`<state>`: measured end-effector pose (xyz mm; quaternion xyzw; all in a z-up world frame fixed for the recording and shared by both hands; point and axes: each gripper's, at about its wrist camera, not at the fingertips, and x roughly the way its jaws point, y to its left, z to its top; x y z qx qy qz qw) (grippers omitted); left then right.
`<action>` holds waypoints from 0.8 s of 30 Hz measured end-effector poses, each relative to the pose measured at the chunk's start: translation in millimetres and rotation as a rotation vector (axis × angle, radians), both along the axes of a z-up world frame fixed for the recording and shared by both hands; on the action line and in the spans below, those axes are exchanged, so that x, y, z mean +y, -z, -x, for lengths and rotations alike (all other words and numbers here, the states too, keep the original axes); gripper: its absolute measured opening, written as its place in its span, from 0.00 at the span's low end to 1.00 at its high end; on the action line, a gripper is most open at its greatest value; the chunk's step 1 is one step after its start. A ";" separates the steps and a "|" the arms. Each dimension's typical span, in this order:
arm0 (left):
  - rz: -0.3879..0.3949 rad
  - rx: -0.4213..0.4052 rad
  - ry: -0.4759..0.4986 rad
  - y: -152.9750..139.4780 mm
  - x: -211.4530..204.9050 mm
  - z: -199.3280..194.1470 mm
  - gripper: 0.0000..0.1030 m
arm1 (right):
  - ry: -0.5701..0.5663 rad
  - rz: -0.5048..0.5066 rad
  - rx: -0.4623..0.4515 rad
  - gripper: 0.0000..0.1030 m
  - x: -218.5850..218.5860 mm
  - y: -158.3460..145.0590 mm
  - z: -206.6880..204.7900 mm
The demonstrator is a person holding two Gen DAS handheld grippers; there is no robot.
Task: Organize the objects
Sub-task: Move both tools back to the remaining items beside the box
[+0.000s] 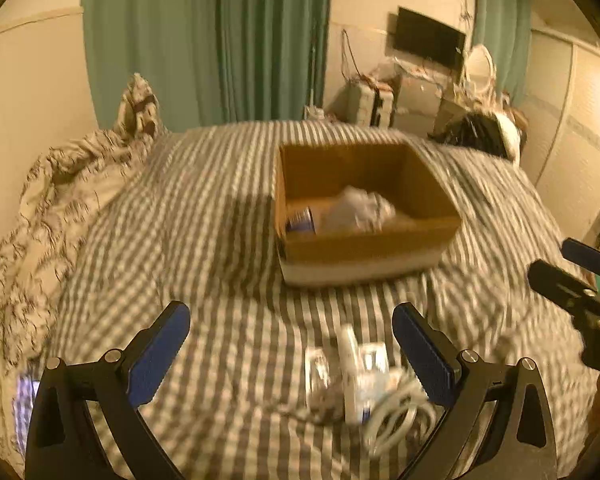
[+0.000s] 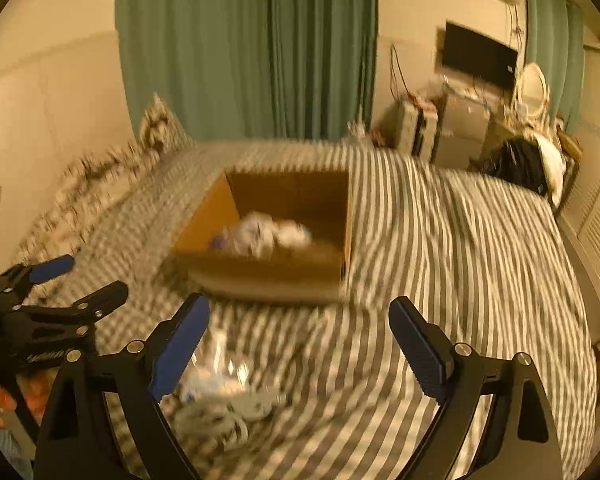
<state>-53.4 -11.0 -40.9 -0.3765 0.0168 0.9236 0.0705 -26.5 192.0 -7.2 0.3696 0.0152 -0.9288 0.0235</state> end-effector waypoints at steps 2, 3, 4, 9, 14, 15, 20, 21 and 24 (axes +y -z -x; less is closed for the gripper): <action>0.036 -0.007 0.012 17.6 7.5 -7.0 1.00 | -0.022 -0.002 -0.045 0.89 -4.2 18.2 -3.2; 0.058 -0.013 0.016 25.0 10.0 -9.0 1.00 | -0.035 -0.003 -0.069 0.89 -8.4 26.6 -3.9; 0.083 -0.024 0.023 33.2 12.9 -9.7 1.00 | -0.045 -0.004 -0.087 0.89 -10.1 33.4 -5.1; 0.104 -0.084 0.021 66.0 7.6 -10.8 1.00 | -0.099 -0.003 -0.162 0.89 -17.9 64.8 -9.2; 0.118 -0.139 -0.031 79.1 -17.4 -6.8 1.00 | -0.184 -0.020 -0.253 0.89 -37.8 90.7 -4.3; 0.103 -0.149 -0.040 79.6 -22.7 -6.9 1.00 | -0.201 -0.026 -0.265 0.89 -43.1 94.1 -4.5; 0.120 -0.163 -0.039 84.2 -30.6 -12.0 1.00 | -0.297 -0.095 -0.342 0.89 -70.5 117.1 -8.3; 0.112 -0.167 -0.035 86.1 -31.3 -13.5 1.00 | -0.308 -0.104 -0.350 0.89 -74.0 119.9 -9.5; 0.091 -0.178 -0.036 89.6 -35.6 -12.3 1.00 | -0.344 -0.133 -0.394 0.89 -87.2 132.9 -9.9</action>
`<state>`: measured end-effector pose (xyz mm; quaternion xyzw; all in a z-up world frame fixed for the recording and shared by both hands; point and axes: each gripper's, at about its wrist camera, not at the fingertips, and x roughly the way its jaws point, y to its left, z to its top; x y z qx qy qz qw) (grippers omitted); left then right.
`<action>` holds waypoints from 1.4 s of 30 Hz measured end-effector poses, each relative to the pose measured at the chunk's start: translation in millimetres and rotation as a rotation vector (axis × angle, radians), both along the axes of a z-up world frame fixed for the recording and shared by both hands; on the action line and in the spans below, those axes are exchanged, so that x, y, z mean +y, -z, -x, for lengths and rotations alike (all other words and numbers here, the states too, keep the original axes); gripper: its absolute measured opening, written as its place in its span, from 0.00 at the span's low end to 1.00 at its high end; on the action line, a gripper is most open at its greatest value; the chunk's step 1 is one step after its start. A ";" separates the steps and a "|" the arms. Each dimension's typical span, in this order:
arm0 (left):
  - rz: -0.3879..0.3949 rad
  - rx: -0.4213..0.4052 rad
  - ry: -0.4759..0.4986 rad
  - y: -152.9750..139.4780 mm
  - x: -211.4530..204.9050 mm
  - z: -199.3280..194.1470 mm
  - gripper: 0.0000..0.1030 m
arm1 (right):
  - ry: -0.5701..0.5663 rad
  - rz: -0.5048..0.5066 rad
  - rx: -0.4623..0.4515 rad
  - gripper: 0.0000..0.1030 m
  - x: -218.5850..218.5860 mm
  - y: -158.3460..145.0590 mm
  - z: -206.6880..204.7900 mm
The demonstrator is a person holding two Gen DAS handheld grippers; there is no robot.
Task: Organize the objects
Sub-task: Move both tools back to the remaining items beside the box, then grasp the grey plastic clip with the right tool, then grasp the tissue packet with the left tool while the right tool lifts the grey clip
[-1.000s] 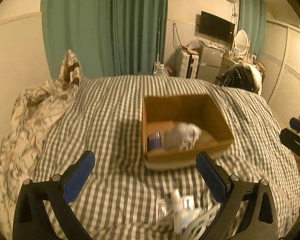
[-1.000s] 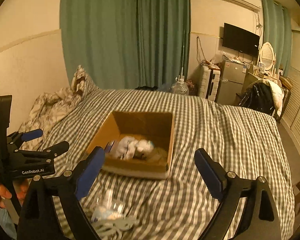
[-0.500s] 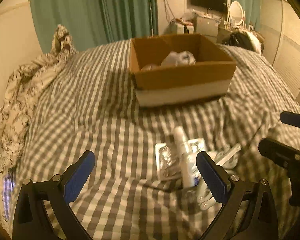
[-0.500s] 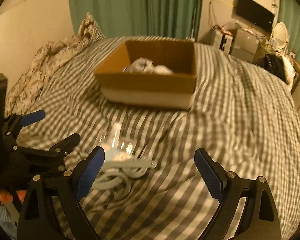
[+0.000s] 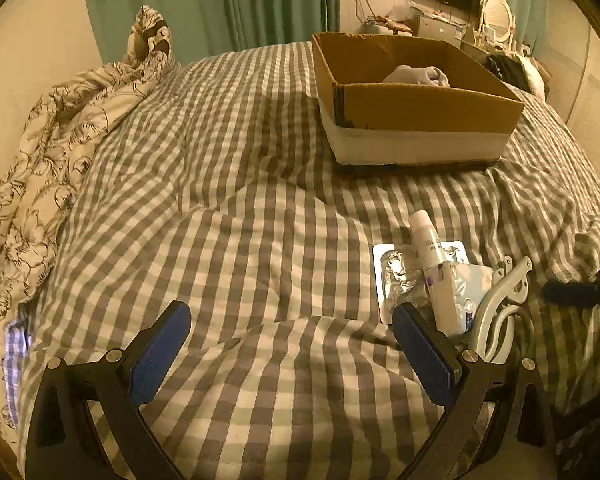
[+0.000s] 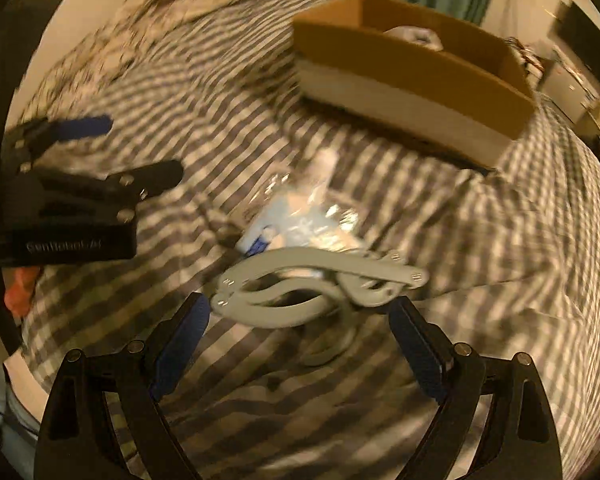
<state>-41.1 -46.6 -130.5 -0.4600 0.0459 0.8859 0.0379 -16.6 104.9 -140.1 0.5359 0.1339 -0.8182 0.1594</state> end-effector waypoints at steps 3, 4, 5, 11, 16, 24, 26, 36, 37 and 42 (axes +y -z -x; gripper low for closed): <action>-0.025 -0.002 -0.005 0.6 -4.0 2.2 1.00 | -0.027 -0.038 -0.042 0.89 -11.8 15.2 0.4; -0.030 -0.003 -0.007 0.9 -4.9 2.6 1.00 | -0.026 -0.057 -0.039 0.89 -14.4 18.0 0.6; -0.036 -0.005 -0.010 1.3 -5.7 2.4 1.00 | -0.020 -0.072 -0.032 0.89 -15.4 19.0 0.7; -0.058 -0.012 -0.023 2.7 -9.4 1.8 1.00 | 0.076 -0.056 0.052 0.77 0.1 0.0 -2.3; -0.041 -0.012 -0.022 3.6 -6.5 1.5 1.00 | 0.125 -0.031 0.147 0.28 13.8 -26.9 -8.2; 0.012 -0.009 0.014 5.5 9.0 -0.4 1.00 | 0.135 0.017 0.153 0.25 27.1 -36.9 1.8; 0.006 -0.013 0.010 5.9 8.1 0.3 1.00 | 0.124 0.023 0.131 0.27 26.5 -32.4 3.4; -0.013 -0.024 0.007 7.6 6.0 0.8 1.00 | 0.062 -0.044 0.055 0.42 8.2 -4.7 26.4; -0.013 -0.025 0.007 8.0 6.2 0.7 1.00 | 0.059 -0.052 0.052 0.42 6.3 -2.6 29.4; -0.023 -0.030 0.003 8.9 5.1 0.9 1.00 | 0.057 -0.111 0.092 0.52 -0.1 -2.9 37.1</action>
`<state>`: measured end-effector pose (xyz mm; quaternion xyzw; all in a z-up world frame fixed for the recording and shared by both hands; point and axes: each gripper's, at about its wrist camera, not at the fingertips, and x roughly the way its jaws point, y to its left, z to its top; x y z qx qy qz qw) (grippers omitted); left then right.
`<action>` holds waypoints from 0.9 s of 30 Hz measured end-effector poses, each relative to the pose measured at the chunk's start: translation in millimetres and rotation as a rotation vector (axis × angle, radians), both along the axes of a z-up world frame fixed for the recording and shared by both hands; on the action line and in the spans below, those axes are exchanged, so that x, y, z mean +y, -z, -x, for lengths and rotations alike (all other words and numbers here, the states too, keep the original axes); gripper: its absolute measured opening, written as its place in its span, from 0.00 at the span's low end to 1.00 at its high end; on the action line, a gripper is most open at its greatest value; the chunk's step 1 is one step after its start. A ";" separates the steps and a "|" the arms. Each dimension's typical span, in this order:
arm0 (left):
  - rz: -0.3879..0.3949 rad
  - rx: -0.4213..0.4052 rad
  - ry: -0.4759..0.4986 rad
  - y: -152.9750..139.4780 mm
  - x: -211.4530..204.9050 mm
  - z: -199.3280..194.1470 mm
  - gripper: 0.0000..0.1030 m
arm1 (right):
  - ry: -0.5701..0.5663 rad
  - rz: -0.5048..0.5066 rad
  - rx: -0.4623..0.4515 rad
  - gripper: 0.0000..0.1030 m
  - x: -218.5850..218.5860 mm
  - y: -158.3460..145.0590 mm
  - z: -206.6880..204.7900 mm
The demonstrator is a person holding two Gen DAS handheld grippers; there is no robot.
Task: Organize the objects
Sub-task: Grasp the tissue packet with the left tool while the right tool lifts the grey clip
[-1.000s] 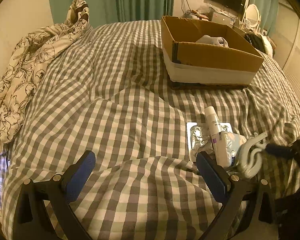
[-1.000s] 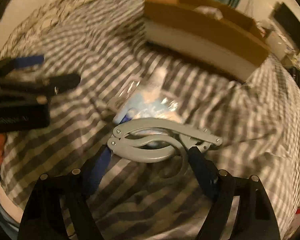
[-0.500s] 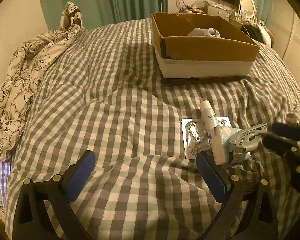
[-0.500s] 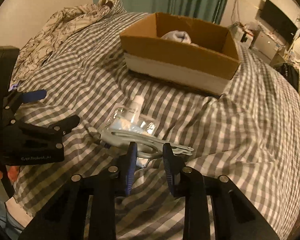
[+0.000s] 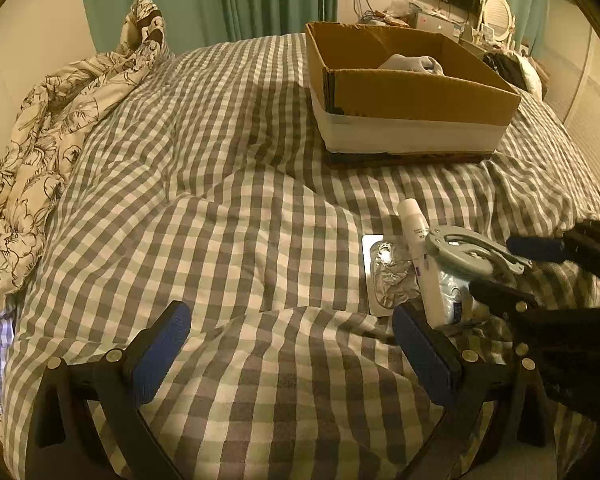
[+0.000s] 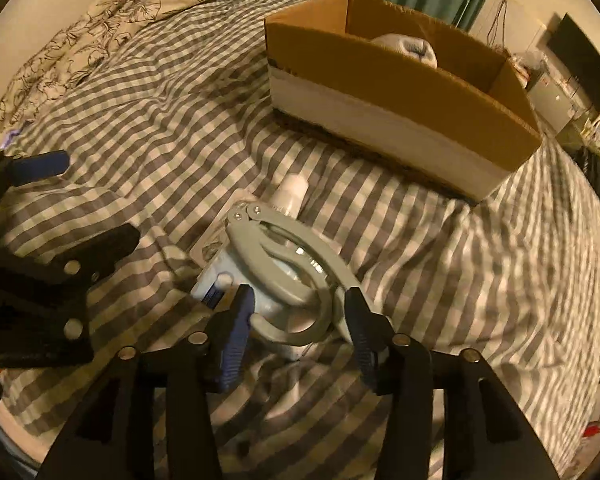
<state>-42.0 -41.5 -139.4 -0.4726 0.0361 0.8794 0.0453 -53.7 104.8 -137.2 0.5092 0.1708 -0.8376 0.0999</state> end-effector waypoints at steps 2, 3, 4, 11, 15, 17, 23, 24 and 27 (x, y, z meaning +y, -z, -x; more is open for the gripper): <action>0.000 -0.007 -0.003 0.7 0.3 1.1 1.00 | 0.004 -0.025 0.011 0.60 0.3 0.3 7.7; 0.002 -0.009 -0.003 1.2 0.6 1.4 1.00 | 0.007 -0.028 0.016 0.62 0.9 -0.2 11.0; 0.005 -0.009 -0.001 1.2 1.1 1.3 1.00 | 0.011 -0.031 0.022 0.62 1.9 0.0 15.5; 0.010 -0.023 0.008 2.5 4.6 2.2 1.00 | 0.068 -0.013 -0.022 0.58 17.3 11.8 46.8; 0.003 -0.038 0.010 3.3 8.2 3.2 1.00 | 0.094 0.027 -0.035 0.20 27.7 10.1 48.0; -0.004 -0.036 0.016 1.9 12.8 2.6 1.00 | 0.097 0.061 -0.010 0.14 32.0 -0.9 45.2; -0.029 -0.040 0.070 1.5 39.9 5.3 1.00 | 0.146 0.168 0.042 0.13 60.4 -31.1 39.6; -0.032 -0.041 0.080 1.7 44.6 6.5 1.00 | 0.154 0.186 0.044 0.13 65.9 -35.0 37.7; -0.049 -0.053 0.113 5.8 63.0 15.5 1.00 | 0.181 0.217 0.053 0.13 77.3 -40.3 37.2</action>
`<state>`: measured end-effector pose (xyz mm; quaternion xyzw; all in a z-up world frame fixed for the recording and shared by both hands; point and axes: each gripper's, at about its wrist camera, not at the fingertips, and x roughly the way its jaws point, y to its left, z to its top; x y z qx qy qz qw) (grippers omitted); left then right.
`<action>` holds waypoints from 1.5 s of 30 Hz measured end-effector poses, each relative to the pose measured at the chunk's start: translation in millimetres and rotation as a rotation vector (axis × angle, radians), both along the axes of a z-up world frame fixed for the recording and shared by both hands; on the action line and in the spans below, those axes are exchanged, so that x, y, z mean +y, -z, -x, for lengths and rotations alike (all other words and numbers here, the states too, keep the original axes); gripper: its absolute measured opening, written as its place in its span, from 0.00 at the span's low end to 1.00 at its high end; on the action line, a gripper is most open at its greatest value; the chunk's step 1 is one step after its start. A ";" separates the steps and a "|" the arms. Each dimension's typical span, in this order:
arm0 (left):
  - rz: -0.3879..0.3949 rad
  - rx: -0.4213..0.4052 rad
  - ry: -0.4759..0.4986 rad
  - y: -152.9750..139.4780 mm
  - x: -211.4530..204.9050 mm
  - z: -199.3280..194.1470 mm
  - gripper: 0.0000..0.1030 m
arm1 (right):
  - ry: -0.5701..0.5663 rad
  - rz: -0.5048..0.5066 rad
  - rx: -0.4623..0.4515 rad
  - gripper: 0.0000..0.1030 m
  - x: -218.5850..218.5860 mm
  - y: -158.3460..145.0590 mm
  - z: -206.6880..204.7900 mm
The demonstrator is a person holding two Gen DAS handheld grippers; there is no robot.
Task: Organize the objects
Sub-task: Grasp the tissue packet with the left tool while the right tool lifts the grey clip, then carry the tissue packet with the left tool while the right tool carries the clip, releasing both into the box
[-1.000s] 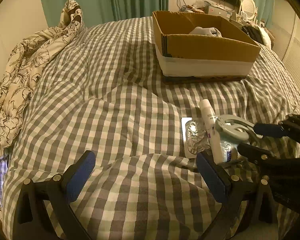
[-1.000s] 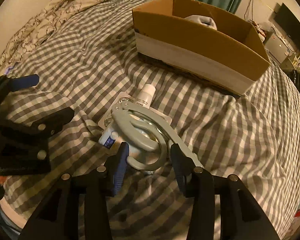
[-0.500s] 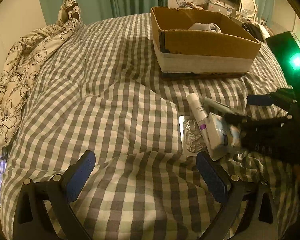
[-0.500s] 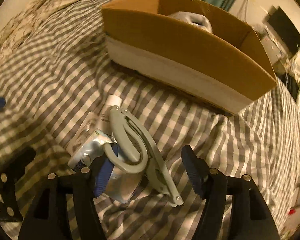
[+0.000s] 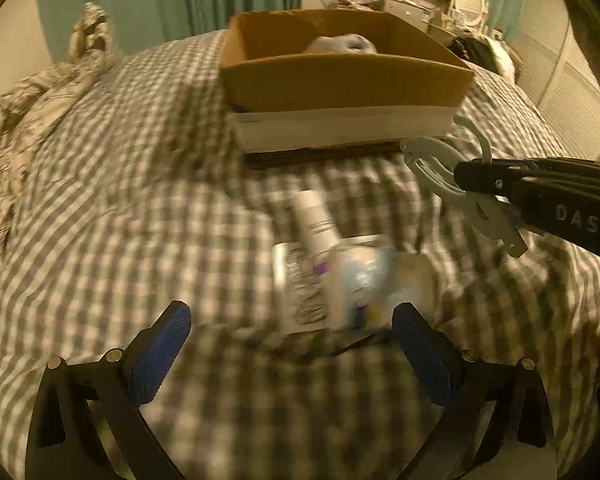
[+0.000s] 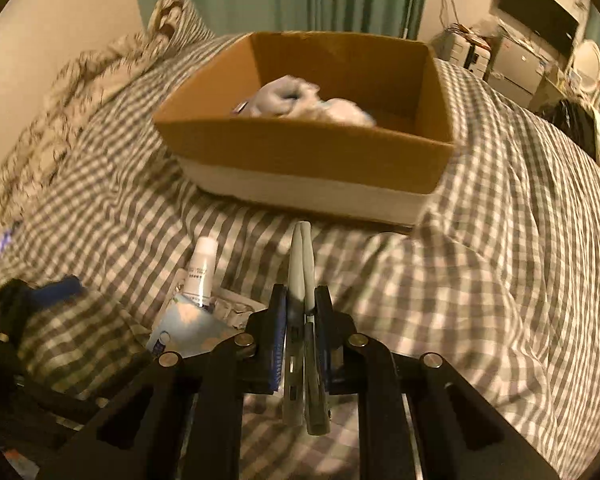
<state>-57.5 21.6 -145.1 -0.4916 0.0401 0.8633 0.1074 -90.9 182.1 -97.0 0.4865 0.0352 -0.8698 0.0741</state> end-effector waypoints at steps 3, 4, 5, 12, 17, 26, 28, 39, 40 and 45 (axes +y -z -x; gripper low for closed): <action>-0.002 -0.024 0.022 8.6 17.0 9.2 0.99 | 0.024 0.038 -0.005 0.13 7.9 4.0 0.9; 0.002 -0.031 0.030 11.9 22.7 11.7 0.98 | 0.029 0.053 -0.008 0.13 11.4 4.7 -0.1; 0.007 -0.039 0.040 16.0 28.4 13.8 0.97 | 0.033 0.065 -0.010 0.13 13.8 5.5 -0.7; 0.012 -0.038 0.143 19.8 51.6 2.7 0.51 | 0.045 0.079 -0.005 0.13 19.1 5.2 -7.9; -0.019 -0.030 0.117 3.3 37.6 -7.7 0.44 | 0.040 0.083 0.025 0.13 18.5 -6.2 -19.6; -0.067 0.133 0.071 -87.2 14.2 -2.0 0.43 | -0.013 0.116 0.148 0.13 19.7 -71.4 -35.2; -0.059 0.179 0.071 -106.9 12.2 10.1 0.43 | -0.024 0.116 0.185 0.13 20.2 -90.8 -32.3; -0.029 0.313 0.048 -168.9 25.7 98.7 0.43 | 0.004 0.132 0.308 0.13 27.0 -150.3 44.5; -0.025 0.314 0.047 -168.4 26.5 109.8 0.43 | 0.012 0.133 0.307 0.13 28.4 -149.6 53.9; -0.022 0.299 0.046 -155.1 33.5 154.4 0.43 | 0.050 0.143 0.274 0.13 36.5 -132.0 101.4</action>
